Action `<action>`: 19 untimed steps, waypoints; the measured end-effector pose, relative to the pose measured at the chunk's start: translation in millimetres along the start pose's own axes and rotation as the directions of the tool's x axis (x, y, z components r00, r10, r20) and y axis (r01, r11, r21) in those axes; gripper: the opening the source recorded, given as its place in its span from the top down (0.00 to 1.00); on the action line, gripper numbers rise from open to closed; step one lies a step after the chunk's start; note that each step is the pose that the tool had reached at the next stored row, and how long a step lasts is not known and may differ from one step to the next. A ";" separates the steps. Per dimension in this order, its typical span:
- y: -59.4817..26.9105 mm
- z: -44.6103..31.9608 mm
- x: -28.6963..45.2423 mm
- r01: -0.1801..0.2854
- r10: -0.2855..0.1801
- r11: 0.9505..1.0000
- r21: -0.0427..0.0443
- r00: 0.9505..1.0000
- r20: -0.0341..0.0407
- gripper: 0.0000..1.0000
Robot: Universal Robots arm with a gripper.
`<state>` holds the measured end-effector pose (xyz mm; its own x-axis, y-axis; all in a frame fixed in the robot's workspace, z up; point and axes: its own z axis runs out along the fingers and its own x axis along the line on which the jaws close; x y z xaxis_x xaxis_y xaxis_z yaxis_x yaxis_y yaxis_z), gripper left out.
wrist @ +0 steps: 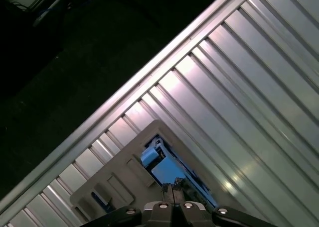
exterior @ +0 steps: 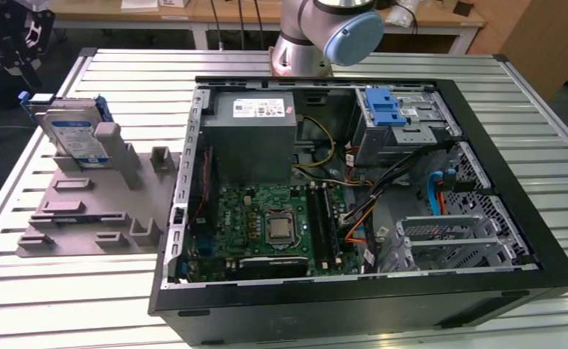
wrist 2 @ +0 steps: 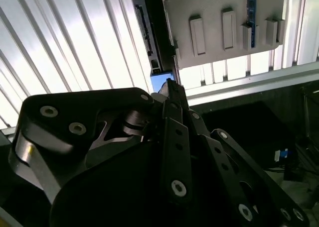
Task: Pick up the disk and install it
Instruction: 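Pick up the disk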
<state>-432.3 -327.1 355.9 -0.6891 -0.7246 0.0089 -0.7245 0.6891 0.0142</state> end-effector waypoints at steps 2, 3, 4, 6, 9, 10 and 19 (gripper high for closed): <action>0.0 0.0 0.0 0.028 -0.028 1.000 0.000 1.000 0.000 0.89; 0.0 0.0 0.0 0.041 -0.041 0.999 0.000 0.999 -0.001 0.89; 0.0 0.0 0.0 0.052 -0.052 0.999 0.000 0.999 -0.001 0.89; 0.0 0.0 0.0 0.073 -0.073 0.997 0.001 0.997 -0.001 0.89; 0.0 0.0 0.0 0.092 -0.092 0.996 0.001 0.996 -0.001 0.89; 0.0 0.0 0.0 0.097 -0.097 0.995 0.001 0.995 -0.001 0.89; 0.0 0.0 0.0 0.139 -0.139 0.990 0.001 0.990 -0.002 0.89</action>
<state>-432.3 -327.0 356.0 -0.5820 -0.8132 0.0089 -0.8131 0.5820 0.0143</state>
